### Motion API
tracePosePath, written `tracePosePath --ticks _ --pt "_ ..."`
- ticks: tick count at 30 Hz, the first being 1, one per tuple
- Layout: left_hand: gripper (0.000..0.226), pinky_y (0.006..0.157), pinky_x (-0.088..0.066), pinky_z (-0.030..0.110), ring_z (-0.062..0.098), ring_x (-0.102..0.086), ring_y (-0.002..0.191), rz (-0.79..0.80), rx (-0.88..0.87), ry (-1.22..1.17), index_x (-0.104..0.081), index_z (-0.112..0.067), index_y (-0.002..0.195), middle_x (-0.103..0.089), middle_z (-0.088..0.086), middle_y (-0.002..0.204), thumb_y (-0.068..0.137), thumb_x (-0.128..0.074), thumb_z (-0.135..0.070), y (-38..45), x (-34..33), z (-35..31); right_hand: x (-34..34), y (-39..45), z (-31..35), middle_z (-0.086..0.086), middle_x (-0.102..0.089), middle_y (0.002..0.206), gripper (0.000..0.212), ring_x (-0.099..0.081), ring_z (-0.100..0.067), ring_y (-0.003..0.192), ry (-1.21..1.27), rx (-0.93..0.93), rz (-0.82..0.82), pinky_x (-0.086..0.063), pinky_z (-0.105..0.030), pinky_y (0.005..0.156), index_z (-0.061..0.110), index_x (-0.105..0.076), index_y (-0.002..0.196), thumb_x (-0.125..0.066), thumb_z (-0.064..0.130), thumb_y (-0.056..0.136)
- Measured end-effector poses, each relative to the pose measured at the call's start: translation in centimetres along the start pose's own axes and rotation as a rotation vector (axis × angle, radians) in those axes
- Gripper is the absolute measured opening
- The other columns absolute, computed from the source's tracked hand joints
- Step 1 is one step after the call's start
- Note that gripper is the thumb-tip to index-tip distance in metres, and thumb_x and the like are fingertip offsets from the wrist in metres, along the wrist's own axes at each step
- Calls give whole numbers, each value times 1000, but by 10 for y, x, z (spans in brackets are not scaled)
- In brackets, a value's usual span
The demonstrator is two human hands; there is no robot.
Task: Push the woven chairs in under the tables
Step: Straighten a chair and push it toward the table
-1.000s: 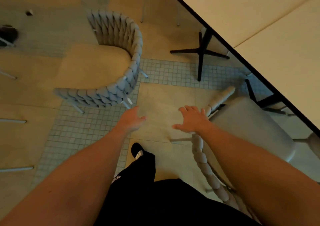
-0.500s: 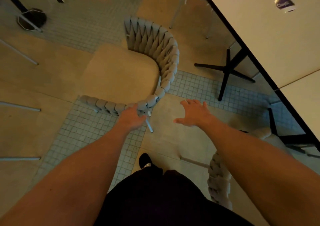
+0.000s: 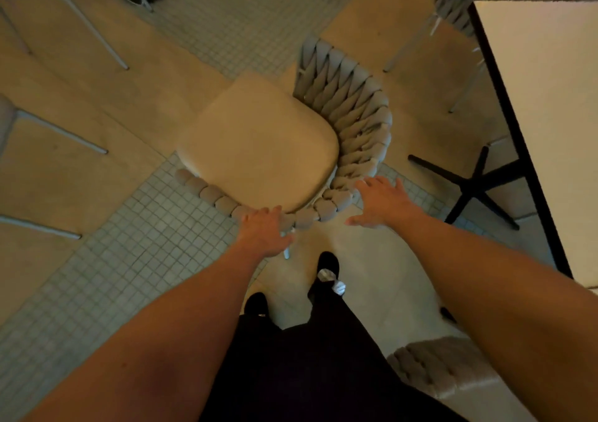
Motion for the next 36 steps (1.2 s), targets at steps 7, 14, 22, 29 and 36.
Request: tracePosePath --ticks 7,14,22,29,36 --pt "86 121 -13 57 36 -35 142 22 121 -62 -33 -18 153 -45 11 151 86 -59 -67 26 -10 -32 31 63 -34 -7 -23 166 101 -12 -31 154 -196 164 83 -10 -64 122 23 -24 158 -69 71 80" --pt "88 120 -3 64 38 -34 142 59 220 -116 -35 -21 151 -47 10 149 83 -58 -73 49 -17 -59 49 116 -53 -4 -25 165 102 -13 -29 154 -364 277 128 -9 -64 121 26 -26 157 -73 69 77" --pt "83 106 7 81 34 -41 136 73 302 -151 -43 -25 144 -50 3 141 78 -64 -71 73 -22 -85 53 171 -65 -4 -26 164 102 -16 -30 154 -666 406 182 -18 -61 118 29 -27 155 -74 70 75" --pt "59 113 -8 74 32 -57 117 103 315 -94 -56 -27 124 -63 1 118 77 -72 -60 97 -28 -89 34 204 -75 0 -43 153 94 -38 -27 144 -874 463 261 -15 -62 117 31 -35 149 -77 67 73" --pt "21 73 -42 35 29 -65 98 -36 240 -98 -63 -27 107 -67 3 106 88 -63 -32 99 -29 -89 35 201 -67 3 -64 127 79 -61 -22 117 -812 564 231 -52 -38 93 30 -48 135 -67 78 75"
Point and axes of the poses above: each hand's wrist, its own y-axis towards the middle knuckle, its own x-axis out of the back of the hand, z = x × y, the point moved 7 cm from there along y, towards the middle knuckle
